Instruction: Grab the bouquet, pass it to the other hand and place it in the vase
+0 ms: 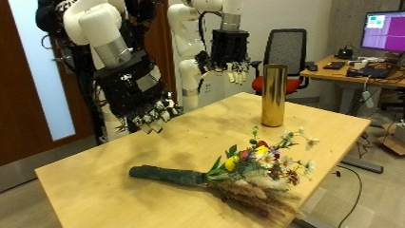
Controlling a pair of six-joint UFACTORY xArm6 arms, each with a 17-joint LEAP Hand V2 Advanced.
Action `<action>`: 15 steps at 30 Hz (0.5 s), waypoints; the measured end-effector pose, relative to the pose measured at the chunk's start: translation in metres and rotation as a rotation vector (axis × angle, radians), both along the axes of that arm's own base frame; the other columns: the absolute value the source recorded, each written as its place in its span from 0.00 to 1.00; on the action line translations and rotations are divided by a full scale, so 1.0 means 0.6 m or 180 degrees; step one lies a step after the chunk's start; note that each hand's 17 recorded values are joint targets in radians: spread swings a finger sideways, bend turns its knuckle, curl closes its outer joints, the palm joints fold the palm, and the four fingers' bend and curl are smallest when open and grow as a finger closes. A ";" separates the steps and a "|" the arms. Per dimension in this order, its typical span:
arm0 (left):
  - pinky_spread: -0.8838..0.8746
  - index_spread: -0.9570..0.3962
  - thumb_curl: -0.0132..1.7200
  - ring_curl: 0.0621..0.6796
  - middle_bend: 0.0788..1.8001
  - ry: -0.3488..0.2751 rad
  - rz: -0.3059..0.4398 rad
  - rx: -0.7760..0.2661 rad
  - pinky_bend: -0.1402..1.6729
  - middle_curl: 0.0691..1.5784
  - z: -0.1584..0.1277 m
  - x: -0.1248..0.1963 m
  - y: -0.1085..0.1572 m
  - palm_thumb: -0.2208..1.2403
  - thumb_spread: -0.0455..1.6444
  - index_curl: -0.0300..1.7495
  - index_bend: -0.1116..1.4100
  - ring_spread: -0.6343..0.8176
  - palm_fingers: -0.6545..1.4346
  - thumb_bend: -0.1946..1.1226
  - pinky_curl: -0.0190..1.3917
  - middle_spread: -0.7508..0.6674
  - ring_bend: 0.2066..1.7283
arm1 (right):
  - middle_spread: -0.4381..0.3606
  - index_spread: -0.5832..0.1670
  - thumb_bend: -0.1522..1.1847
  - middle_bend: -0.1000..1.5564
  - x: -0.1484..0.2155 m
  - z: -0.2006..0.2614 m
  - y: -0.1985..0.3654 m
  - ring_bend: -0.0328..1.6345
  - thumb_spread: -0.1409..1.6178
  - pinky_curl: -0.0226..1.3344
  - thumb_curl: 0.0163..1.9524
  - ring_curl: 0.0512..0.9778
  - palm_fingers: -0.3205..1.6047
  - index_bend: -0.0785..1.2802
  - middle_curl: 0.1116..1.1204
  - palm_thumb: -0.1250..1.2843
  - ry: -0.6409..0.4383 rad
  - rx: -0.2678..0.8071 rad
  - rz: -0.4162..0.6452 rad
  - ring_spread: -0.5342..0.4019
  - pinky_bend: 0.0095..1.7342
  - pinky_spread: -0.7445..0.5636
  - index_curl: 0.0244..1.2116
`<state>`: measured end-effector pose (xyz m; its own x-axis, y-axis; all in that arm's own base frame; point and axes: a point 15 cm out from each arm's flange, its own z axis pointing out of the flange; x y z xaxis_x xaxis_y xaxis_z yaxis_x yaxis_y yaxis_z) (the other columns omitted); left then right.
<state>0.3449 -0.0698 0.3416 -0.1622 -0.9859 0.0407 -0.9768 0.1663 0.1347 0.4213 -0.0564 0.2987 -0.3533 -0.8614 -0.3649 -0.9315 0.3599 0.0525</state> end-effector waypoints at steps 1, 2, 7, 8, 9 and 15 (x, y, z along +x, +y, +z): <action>0.53 0.70 0.16 0.08 0.09 0.0004 -0.0005 0.0000 0.25 0.25 -0.001 -0.001 0.000 0.36 0.68 0.26 0.19 0.53 0.52 0.13 0.24 0.54 0.25 | 0.30 0.37 0.09 0.68 -0.002 -0.013 0.002 0.76 0.69 0.45 0.29 0.51 0.50 0.45 0.60 0.55 0.0065 0.0021 0.0008 0.30 0.62 0.26 0.73; 0.53 0.70 0.16 0.08 0.09 0.0005 -0.0004 0.0000 0.25 0.25 -0.001 -0.001 0.001 0.36 0.68 0.26 0.19 0.53 0.52 0.13 0.24 0.54 0.25 | 0.31 0.38 0.09 0.66 -0.002 -0.024 0.003 0.74 0.70 0.43 0.28 0.49 0.45 0.45 0.58 0.55 0.0117 0.0038 0.0017 0.31 0.57 0.30 0.72; 0.53 0.70 0.16 0.08 0.09 0.0008 -0.0015 0.0001 0.25 0.25 -0.002 -0.002 -0.001 0.36 0.68 0.26 0.19 0.53 0.52 0.13 0.24 0.54 0.25 | 0.37 0.42 0.10 0.52 -0.002 -0.074 0.005 0.62 0.72 0.37 0.24 0.38 0.27 0.44 0.46 0.53 0.0334 0.0110 0.0023 0.48 0.46 0.59 0.63; 0.53 0.70 0.16 0.08 0.09 0.0000 -0.0020 -0.0001 0.25 0.25 -0.001 -0.002 -0.002 0.36 0.68 0.26 0.20 0.53 0.52 0.13 0.24 0.54 0.25 | 0.41 0.47 0.09 0.49 -0.002 -0.079 0.005 0.60 0.72 0.36 0.23 0.36 0.24 0.43 0.44 0.52 0.0354 0.0117 0.0022 0.52 0.46 0.64 0.61; 0.53 0.70 0.16 0.08 0.09 0.0007 -0.0019 -0.0001 0.25 0.25 -0.002 -0.002 0.000 0.36 0.68 0.26 0.19 0.53 0.52 0.13 0.24 0.54 0.25 | 0.44 0.51 0.09 0.47 -0.002 -0.087 0.005 0.59 0.72 0.35 0.23 0.35 0.24 0.42 0.42 0.52 0.0388 0.0128 0.0019 0.56 0.45 0.69 0.60; 0.53 0.70 0.16 0.08 0.09 -0.0001 -0.0020 -0.0001 0.25 0.25 -0.001 -0.002 -0.002 0.36 0.68 0.26 0.19 0.53 0.52 0.13 0.24 0.54 0.25 | 0.74 0.59 0.10 0.37 -0.006 -0.133 -0.005 0.49 0.70 0.29 0.21 0.25 0.20 0.27 0.31 0.53 0.0608 0.0095 -0.0009 0.75 0.40 0.84 0.45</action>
<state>0.3435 -0.0712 0.3413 -0.1684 -0.9849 0.0410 -0.9758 0.1725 0.1343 0.4177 -0.0594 0.2188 -0.4210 -0.8501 -0.3163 -0.9026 0.3582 0.2388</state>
